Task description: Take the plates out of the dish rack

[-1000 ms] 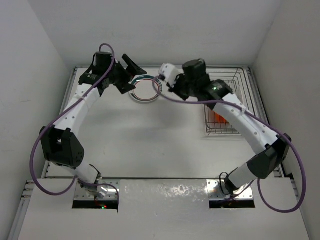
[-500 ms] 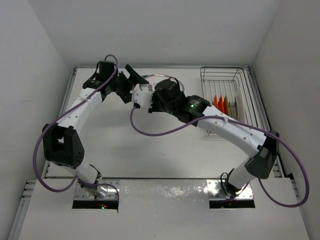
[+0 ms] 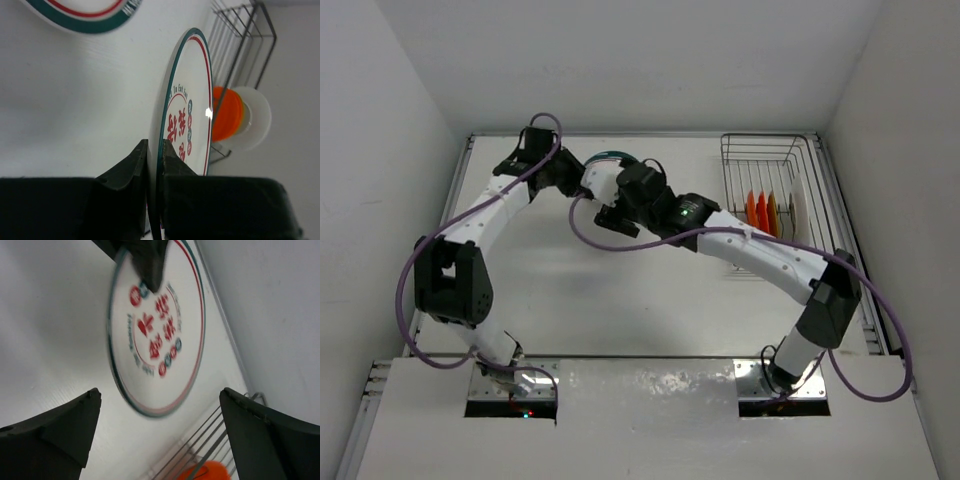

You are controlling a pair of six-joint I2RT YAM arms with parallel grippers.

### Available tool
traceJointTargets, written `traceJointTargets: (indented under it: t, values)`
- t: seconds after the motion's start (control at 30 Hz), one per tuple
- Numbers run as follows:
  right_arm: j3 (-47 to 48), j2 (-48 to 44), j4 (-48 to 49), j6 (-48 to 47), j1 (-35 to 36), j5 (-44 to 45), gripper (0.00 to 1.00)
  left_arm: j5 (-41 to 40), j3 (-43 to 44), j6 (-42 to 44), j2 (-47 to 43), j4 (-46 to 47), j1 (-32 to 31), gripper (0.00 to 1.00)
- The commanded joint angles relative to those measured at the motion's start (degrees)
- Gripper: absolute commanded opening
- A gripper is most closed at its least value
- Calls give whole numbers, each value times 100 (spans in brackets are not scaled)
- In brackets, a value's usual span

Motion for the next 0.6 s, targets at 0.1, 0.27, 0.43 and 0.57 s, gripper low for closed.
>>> traceJointTargets:
  t: [0.1, 0.27, 0.43, 0.57]
  values:
    - [-492, -1298, -286, 3069, -956, 105, 99, -1752, 845, 599, 961, 1107, 140, 0]
    - [-985, -2355, -717, 3770, -1302, 349, 99, -1701, 1417, 653, 2103, 1637, 377, 0]
    - [-1029, -3075, -1570, 4077, -1451, 1071, 99, -1376, 2094, 688, 2956, 1690, 492, 1]
    - [-811, -3086, -2472, 4655, -2002, 1133, 99, -1217, 2552, 688, 3353, 1391, 492, 49]
